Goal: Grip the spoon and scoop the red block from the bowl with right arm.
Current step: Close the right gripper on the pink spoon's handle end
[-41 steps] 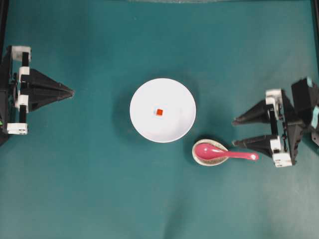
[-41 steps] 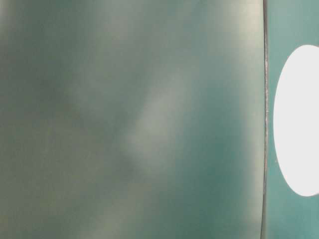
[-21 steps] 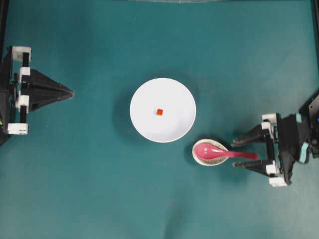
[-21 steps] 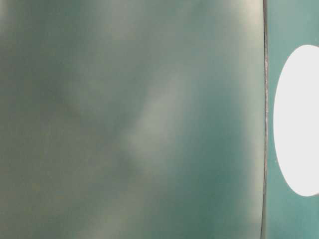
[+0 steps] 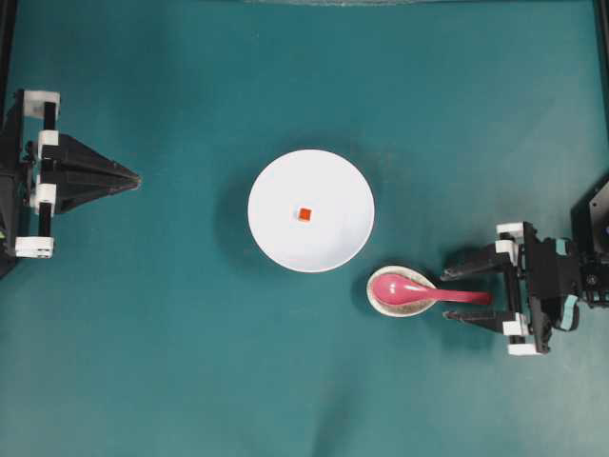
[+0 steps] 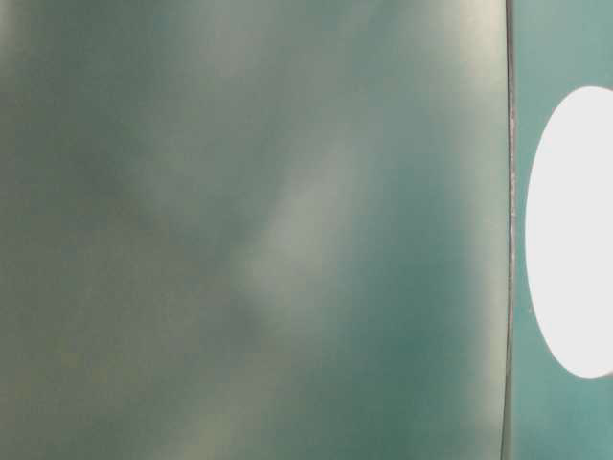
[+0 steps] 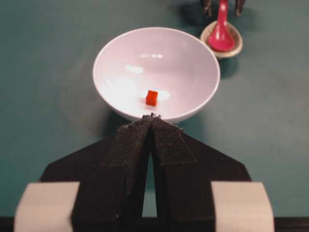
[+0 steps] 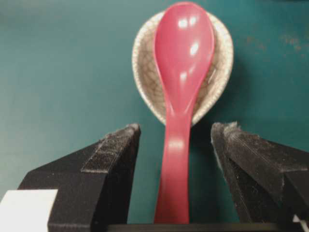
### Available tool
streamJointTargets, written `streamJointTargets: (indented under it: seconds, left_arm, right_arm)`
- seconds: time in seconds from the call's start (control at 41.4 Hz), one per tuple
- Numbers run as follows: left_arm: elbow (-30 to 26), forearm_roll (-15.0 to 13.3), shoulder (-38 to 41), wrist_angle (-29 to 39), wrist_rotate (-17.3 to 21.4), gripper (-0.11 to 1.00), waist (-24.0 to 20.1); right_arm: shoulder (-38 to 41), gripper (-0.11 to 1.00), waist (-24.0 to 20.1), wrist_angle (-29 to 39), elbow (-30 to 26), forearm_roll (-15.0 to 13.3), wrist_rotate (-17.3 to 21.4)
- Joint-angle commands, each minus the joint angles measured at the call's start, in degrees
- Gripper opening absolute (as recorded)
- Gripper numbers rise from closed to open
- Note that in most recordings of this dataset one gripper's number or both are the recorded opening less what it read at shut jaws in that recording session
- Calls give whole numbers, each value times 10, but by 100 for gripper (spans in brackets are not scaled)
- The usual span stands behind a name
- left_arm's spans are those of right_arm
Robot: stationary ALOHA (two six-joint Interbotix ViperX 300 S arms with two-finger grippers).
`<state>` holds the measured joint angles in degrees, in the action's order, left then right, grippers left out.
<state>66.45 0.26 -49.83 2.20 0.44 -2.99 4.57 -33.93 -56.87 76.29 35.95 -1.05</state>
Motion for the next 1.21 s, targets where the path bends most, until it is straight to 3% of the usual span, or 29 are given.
streamJointTargets:
  seconds: [0.0,0.362,1.039,1.184]
  left_arm:
    - [-10,2,3,-3,1,0,-2]
    - [-10,1,3,4,1,0,-2]
    - [-9,1,3,8,1,0,-2]
    - [-8,1,3,12,0,0,-2]
  right_arm:
    - [-3,63,-3,-5,-1,6,-2]
    - [6,55,-3,24,-11,7,-2]
    - [6,54,-3,22,-13,7,-2]
    - [6,48,-3,22,-12,7,-2]
